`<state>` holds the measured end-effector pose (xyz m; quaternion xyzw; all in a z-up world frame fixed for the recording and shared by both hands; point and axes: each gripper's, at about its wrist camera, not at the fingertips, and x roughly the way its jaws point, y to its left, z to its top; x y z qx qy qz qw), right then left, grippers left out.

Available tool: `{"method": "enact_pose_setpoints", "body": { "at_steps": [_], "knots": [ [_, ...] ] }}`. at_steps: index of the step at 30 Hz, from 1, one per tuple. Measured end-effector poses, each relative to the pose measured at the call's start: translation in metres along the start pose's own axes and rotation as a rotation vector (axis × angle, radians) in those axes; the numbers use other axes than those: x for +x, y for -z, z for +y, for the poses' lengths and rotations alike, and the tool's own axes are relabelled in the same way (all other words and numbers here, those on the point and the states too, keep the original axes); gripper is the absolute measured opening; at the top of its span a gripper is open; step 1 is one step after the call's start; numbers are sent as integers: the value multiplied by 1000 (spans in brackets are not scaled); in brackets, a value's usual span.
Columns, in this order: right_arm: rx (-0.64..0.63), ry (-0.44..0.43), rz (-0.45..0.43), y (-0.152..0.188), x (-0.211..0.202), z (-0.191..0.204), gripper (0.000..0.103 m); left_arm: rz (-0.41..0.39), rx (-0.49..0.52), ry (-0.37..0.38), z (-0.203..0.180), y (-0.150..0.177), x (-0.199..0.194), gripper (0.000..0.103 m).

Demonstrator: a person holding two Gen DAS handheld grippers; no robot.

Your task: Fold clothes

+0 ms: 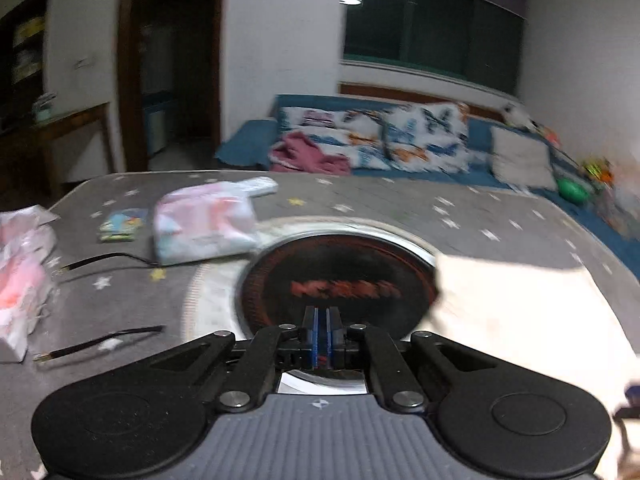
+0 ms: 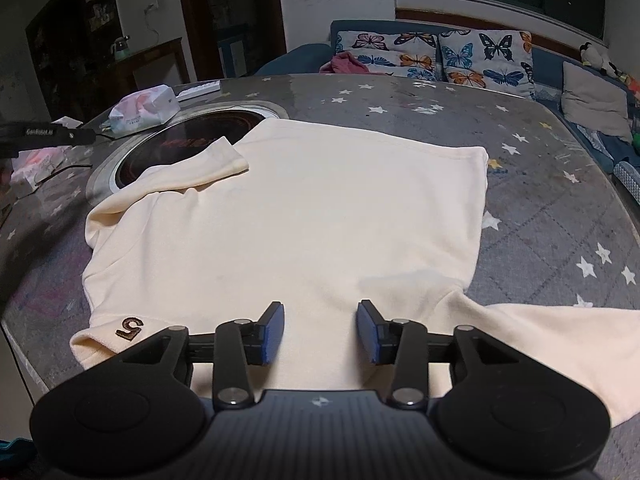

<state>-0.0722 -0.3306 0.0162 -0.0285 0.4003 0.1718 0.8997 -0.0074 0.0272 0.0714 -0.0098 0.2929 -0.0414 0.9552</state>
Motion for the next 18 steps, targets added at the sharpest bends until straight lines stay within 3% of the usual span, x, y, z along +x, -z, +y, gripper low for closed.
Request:
{"method": "enact_pose_setpoints", "body": {
  "at_steps": [6, 12, 18],
  "knots": [
    [0, 7, 2, 0, 0, 2, 43, 36, 145, 127, -70, 8, 24, 10],
    [3, 0, 2, 0, -1, 0, 44, 90, 239, 143, -115, 12, 63, 34],
    [12, -11, -4, 1, -1, -3, 44, 118, 268, 120, -124, 14, 89, 34]
  ]
}}
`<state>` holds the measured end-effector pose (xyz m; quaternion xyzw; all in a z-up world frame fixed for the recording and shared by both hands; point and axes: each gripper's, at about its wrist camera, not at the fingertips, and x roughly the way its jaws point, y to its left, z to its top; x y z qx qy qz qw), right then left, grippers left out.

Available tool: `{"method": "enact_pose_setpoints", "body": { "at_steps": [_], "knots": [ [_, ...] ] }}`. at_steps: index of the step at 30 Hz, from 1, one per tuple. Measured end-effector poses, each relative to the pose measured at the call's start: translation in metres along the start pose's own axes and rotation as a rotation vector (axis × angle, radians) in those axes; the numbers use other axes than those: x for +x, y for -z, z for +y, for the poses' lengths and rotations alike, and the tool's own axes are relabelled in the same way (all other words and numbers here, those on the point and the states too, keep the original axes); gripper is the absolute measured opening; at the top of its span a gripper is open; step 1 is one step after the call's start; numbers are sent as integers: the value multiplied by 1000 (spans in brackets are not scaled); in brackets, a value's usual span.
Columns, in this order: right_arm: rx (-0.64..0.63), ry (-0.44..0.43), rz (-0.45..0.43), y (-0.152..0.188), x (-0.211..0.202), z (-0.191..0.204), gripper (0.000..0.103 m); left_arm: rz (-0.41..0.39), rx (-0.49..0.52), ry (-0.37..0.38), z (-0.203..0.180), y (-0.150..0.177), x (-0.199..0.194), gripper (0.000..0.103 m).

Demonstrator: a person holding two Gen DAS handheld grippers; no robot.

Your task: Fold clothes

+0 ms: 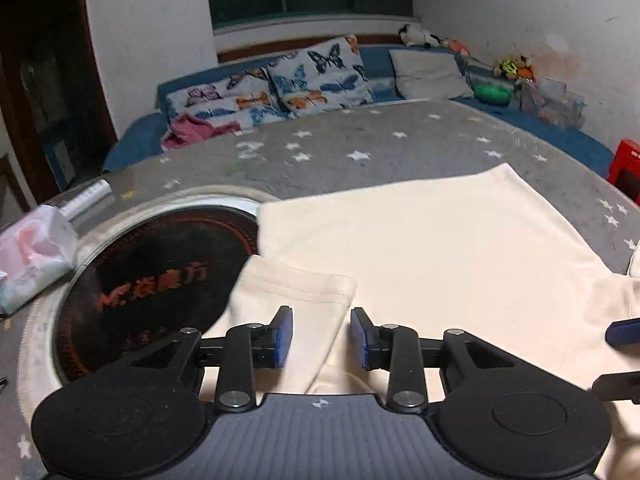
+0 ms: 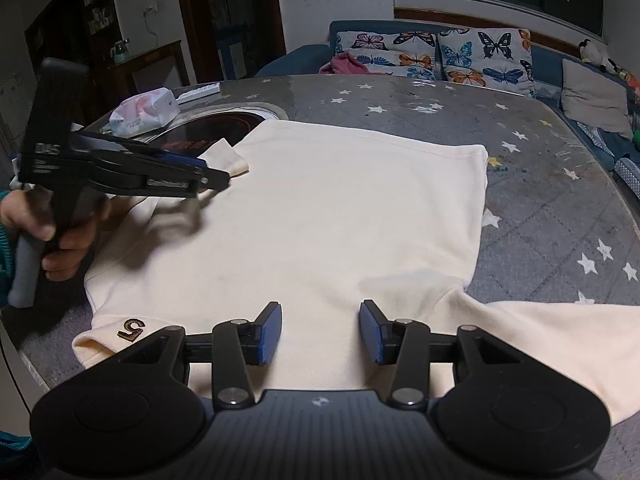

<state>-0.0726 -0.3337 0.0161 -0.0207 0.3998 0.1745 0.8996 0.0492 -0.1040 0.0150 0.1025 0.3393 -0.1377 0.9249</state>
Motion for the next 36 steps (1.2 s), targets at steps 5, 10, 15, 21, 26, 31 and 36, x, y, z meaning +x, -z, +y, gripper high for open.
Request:
{"method": "enact_pose_setpoints", "body": {
  "at_steps": [5, 10, 15, 21, 26, 31, 36],
  "knots": [
    [4, 3, -1, 0, 0, -1, 44, -19, -69, -9, 20, -3, -5, 4],
    [7, 10, -2, 0, 0, -1, 44, -106, -219, -60, 74, -5, -41, 3],
    [2, 21, -2, 0, 0, 1, 44, -160, -365, -155, 138, 8, -80, 3],
    [-11, 35, 1, 0, 1, 3, 44, -123, -472, -271, 188, 52, -97, 3],
    [-37, 49, 5, -1, 1, 8, 45, -62, -496, -291, 196, 88, -92, 3],
    [-96, 18, -2, -3, -5, 24, 45, -51, -491, -301, 199, 99, -92, 5],
    [-143, -37, 5, -6, -2, 40, 45, -58, -521, -350, 199, 93, -98, 9]
  ]
}}
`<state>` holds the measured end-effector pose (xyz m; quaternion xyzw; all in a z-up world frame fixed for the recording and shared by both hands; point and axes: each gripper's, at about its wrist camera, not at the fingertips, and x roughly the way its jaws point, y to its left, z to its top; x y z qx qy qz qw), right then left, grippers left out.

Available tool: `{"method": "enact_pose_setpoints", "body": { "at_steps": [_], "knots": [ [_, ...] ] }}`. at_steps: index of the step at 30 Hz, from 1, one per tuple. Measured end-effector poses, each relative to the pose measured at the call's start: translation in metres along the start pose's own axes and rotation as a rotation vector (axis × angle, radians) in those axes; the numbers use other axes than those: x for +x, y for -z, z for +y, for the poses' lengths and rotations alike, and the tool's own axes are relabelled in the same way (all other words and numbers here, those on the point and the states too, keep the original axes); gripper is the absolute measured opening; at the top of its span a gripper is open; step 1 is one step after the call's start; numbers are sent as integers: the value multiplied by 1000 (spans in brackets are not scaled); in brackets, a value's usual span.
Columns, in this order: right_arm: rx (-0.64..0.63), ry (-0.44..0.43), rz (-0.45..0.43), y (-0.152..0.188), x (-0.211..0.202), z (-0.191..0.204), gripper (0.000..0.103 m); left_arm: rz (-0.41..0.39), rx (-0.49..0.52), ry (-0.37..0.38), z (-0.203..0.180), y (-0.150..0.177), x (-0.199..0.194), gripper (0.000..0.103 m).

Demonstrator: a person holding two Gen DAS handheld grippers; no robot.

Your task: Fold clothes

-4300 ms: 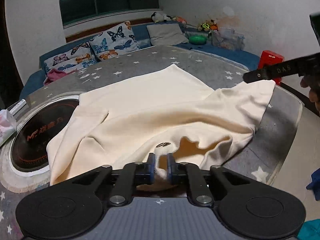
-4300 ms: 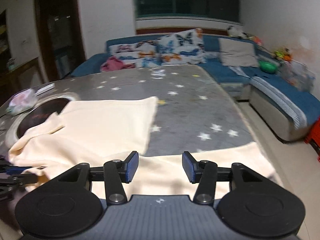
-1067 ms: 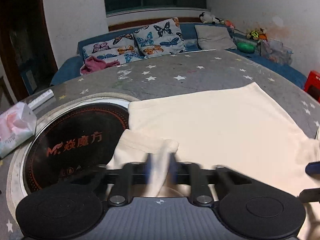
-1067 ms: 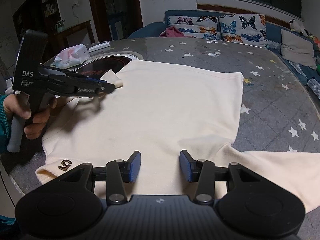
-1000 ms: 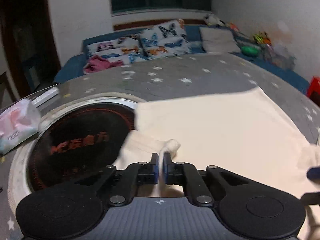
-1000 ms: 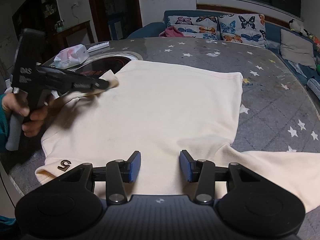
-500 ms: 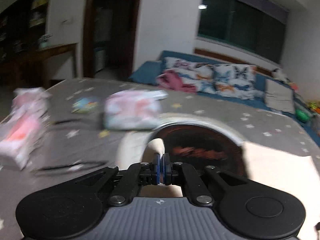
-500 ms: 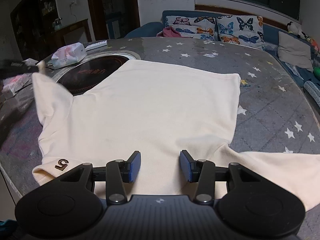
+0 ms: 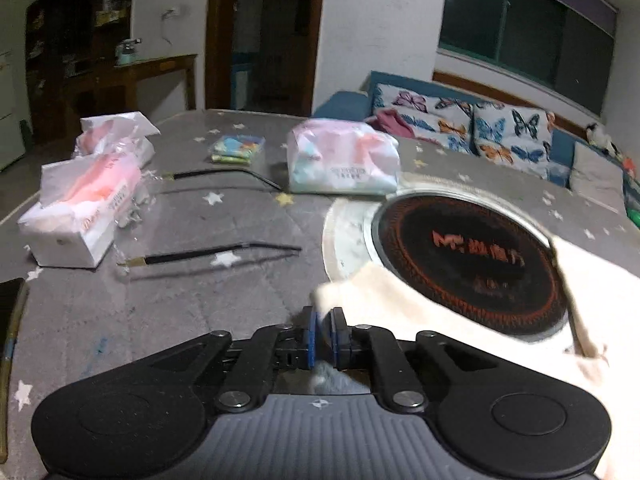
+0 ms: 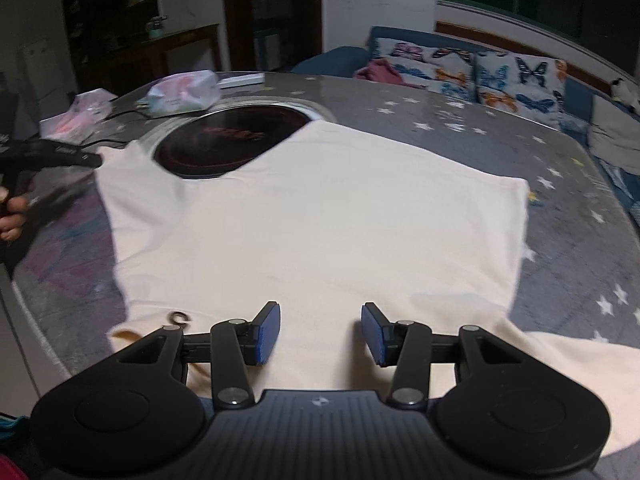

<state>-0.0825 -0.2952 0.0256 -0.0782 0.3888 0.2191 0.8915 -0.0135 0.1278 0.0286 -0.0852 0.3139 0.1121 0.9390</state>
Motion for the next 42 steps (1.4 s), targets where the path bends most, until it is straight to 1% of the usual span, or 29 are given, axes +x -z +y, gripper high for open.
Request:
{"method": "enact_pose_setpoints", "body": {
  "at_steps": [2, 3, 6, 8, 9, 11, 14, 16, 19, 22, 26, 30, 32, 36, 40, 42],
  "knots": [
    [-20, -27, -1, -2, 1, 8, 45, -10, 12, 48, -12, -4, -9, 9],
    [-33, -41, -2, -3, 2, 11, 45, -15, 32, 91, -22, -4, -15, 9],
    [-66, -91, 9, -4, 5, 25, 44, -18, 98, 243, -58, -1, -28, 9],
    [-92, -117, 25, -3, 9, 34, 43, 4, 142, 353, -86, 6, -33, 9],
    [-103, -124, 32, -2, 10, 37, 41, 18, 159, 400, -99, 9, -34, 9],
    [-125, -132, 38, 0, 11, 44, 40, 35, 191, 480, -124, 16, -36, 9],
    [-116, -159, 36, 1, 7, 44, 40, 52, 229, 576, -155, 21, -32, 9],
    [-106, -165, 26, 1, 2, 41, 40, 80, 244, 607, -169, 23, -23, 9],
    [-62, -128, -6, 1, -7, 24, 40, 106, 256, 560, -178, 30, -8, 9],
    [5, -68, -36, 1, -12, 1, 40, 142, 244, 514, -173, 36, 2, 8],
    [110, 19, -35, 4, -8, -36, 40, 129, 241, 506, -159, 40, -2, 8],
    [166, 50, -14, 10, 1, -58, 40, 122, 243, 497, -151, 44, -6, 8],
    [161, 49, -17, 8, 2, -62, 40, 124, 247, 485, -154, 42, -7, 8],
    [167, 64, -31, -4, 2, -73, 40, 108, 290, 466, -160, 43, -10, 8],
    [177, 99, -16, -15, 17, -89, 39, 113, 287, 468, -160, 41, -7, 8],
    [185, 116, -10, -21, 27, -98, 35, 115, 284, 469, -160, 40, -6, 8]
  ]
}}
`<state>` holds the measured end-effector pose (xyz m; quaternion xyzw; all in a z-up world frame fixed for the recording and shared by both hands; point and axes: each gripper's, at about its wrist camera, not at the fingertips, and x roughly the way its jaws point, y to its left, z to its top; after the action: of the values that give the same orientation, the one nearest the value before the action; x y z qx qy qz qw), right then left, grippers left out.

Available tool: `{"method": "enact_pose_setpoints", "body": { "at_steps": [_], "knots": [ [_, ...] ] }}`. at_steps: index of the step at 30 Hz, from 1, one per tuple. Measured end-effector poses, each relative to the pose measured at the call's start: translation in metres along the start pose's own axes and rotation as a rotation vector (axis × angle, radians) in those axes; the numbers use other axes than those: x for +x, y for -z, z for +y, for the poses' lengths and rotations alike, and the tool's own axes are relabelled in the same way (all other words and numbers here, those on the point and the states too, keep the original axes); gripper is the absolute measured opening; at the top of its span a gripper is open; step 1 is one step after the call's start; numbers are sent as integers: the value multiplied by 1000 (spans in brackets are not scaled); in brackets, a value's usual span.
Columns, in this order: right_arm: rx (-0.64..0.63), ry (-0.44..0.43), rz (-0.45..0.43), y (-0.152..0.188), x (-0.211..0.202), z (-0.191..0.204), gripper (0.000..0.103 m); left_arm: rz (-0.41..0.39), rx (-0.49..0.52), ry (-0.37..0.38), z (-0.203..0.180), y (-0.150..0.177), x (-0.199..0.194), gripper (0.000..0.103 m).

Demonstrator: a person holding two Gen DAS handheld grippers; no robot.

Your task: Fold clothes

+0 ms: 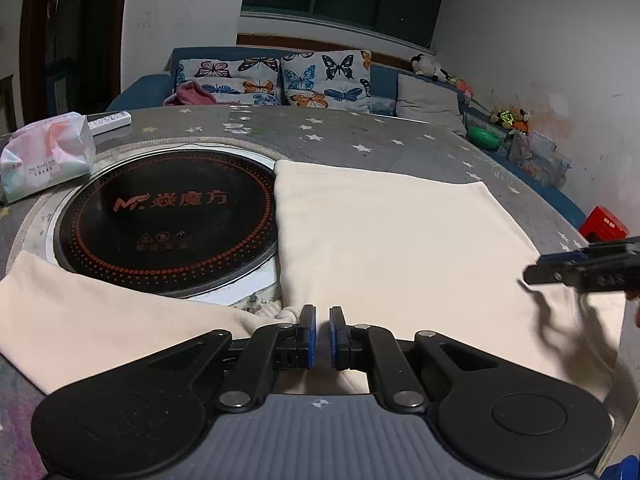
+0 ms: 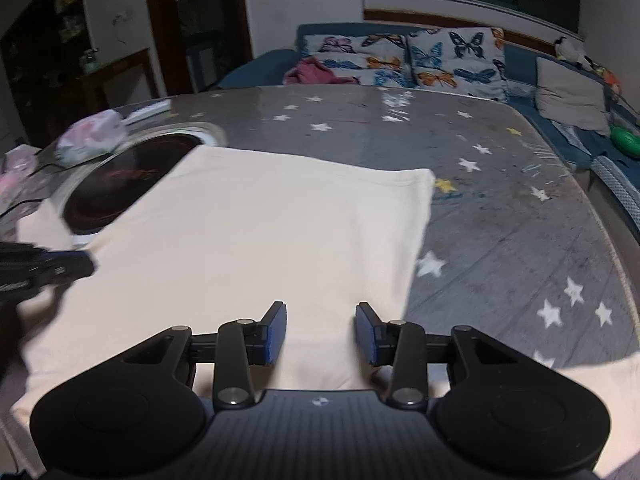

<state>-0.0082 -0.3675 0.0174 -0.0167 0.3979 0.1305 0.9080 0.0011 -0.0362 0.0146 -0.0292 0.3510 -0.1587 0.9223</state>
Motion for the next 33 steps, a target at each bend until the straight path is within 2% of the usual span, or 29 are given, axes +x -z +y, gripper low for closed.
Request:
{"method": "enact_pose_setpoints", "body": {
  "at_steps": [3, 13, 22, 27, 33],
  "knots": [
    [10, 25, 5, -11, 14, -9, 31, 1, 5, -1, 0, -1, 1, 8],
    [30, 94, -2, -57, 61, -32, 28, 1, 8, 9, 1, -1, 1, 8],
    [-12, 119, 4, -78, 82, -31, 28, 2, 10, 14, 2, -2, 2, 8],
    [-83, 87, 22, -62, 54, -17, 30, 0, 18, 8, 1, -2, 2, 8],
    [-182, 17, 41, -15, 9, 9, 31, 0, 55, -13, -1, -1, 0, 8]
  ]
}}
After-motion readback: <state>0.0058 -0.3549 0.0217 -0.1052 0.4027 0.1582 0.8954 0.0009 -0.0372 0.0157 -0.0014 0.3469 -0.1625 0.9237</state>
